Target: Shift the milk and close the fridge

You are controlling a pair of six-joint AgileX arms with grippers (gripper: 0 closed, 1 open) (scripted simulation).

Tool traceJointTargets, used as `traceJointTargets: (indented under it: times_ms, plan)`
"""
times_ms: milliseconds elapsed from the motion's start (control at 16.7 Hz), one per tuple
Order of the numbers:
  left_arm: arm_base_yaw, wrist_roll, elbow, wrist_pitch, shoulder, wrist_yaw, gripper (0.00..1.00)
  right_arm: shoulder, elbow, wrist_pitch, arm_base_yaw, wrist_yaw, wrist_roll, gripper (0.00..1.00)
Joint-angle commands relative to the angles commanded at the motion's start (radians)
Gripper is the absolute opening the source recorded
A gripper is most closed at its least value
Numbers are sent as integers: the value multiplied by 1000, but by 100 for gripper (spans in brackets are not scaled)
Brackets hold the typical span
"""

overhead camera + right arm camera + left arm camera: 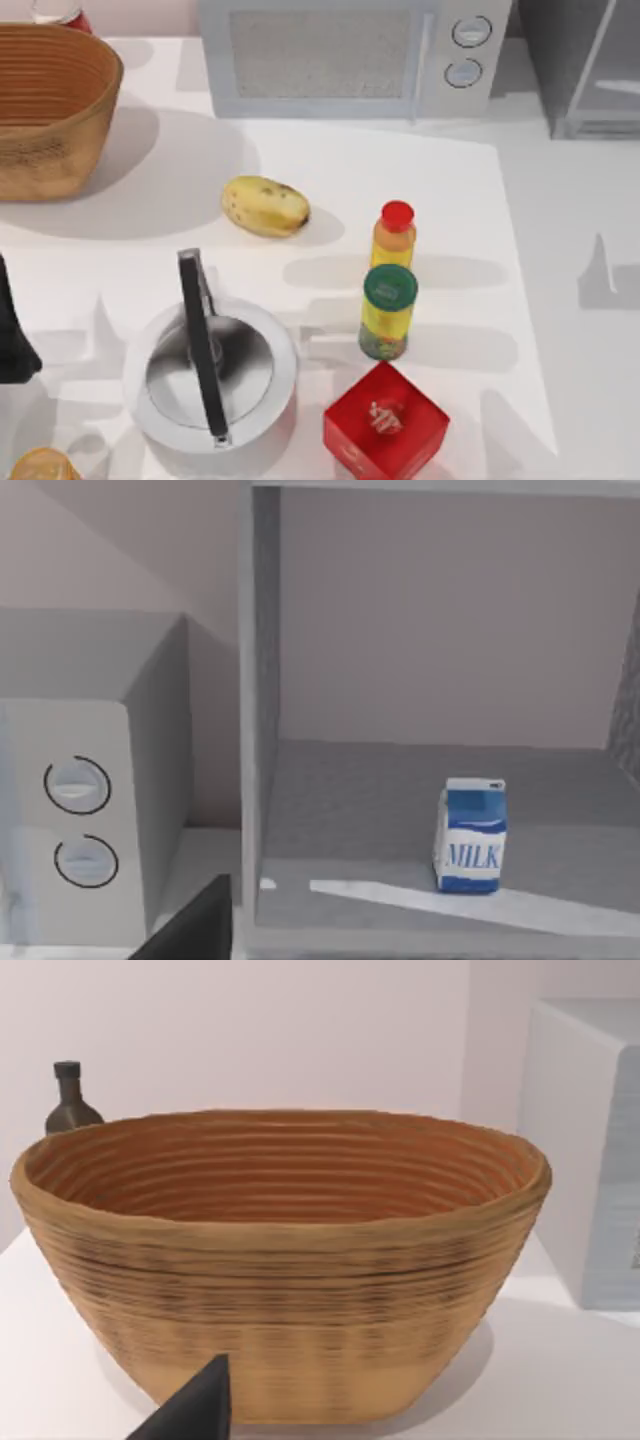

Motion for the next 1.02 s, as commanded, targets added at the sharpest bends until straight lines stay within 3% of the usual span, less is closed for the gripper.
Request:
traceJointTargets:
  times_ms: [420, 1020]
  plan:
    - [0, 0, 0, 0, 0, 0, 100, -429, -289, -126, 54, 50, 18, 100]
    - [0, 0, 0, 0, 0, 0, 100, -488, -311, -159, 60, 59, 23, 100]
